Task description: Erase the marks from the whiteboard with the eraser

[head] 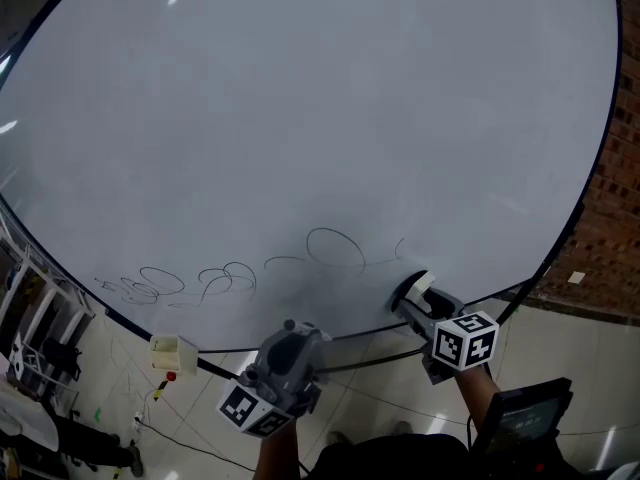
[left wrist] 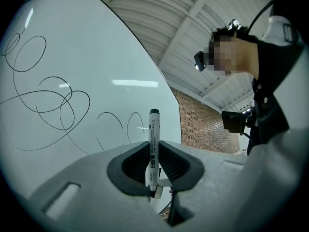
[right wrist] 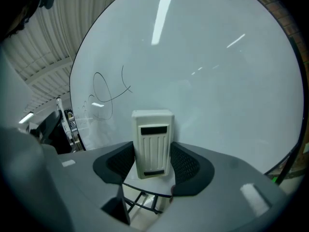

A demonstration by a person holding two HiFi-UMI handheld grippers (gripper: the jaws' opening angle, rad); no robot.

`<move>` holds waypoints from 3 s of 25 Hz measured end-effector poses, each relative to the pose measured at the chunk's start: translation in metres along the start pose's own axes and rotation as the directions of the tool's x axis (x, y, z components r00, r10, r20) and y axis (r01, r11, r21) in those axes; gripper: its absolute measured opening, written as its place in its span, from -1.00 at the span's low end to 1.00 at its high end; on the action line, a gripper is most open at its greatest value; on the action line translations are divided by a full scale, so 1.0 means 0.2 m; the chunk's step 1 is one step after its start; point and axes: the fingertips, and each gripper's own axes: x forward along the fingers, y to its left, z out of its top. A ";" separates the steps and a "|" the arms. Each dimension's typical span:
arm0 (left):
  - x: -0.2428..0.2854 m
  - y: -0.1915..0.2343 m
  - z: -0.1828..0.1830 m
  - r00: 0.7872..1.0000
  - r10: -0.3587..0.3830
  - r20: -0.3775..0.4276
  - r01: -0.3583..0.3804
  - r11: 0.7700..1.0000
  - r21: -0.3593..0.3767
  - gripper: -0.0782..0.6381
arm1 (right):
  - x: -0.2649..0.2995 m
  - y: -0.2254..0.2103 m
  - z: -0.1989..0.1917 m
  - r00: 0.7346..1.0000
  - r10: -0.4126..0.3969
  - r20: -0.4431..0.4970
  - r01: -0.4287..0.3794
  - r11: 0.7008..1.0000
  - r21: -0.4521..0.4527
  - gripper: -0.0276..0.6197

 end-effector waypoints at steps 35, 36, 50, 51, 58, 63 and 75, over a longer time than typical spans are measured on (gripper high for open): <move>-0.30 0.33 0.20 0.983 -0.180 0.043 0.182 0.982 -0.057 -0.62 | 0.07 0.20 0.07 0.978 -0.157 0.138 0.159 0.987 0.000 -0.17; -0.29 0.32 0.20 0.983 -0.181 0.040 0.183 0.982 -0.054 -0.62 | 0.08 0.19 0.04 0.979 -0.150 0.139 0.148 0.989 0.024 -0.17; -0.31 0.32 0.29 0.985 -0.151 0.082 0.154 0.987 -0.035 -0.62 | -0.05 0.68 0.80 0.933 0.012 0.360 0.021 0.996 -0.089 -0.17; -0.33 0.33 0.29 0.986 -0.143 0.084 0.145 0.989 -0.027 -0.62 | -0.08 0.73 0.90 0.921 0.032 0.388 0.014 0.993 -0.116 -0.17; -0.39 0.38 0.32 0.987 -0.109 0.116 0.113 0.993 -0.030 -0.62 | -0.20 0.86 1.25 0.865 0.079 0.496 0.048 0.970 -0.239 -0.17; -0.38 0.40 0.29 0.989 -0.106 0.105 0.110 0.993 -0.031 -0.62 | -0.12 0.84 1.06 0.894 0.053 0.445 0.067 0.966 -0.251 -0.17; -0.33 0.34 0.27 0.987 -0.140 0.082 0.145 0.988 -0.047 -0.62 | 0.09 0.48 0.31 0.974 -0.042 0.221 0.046 0.999 -0.015 -0.18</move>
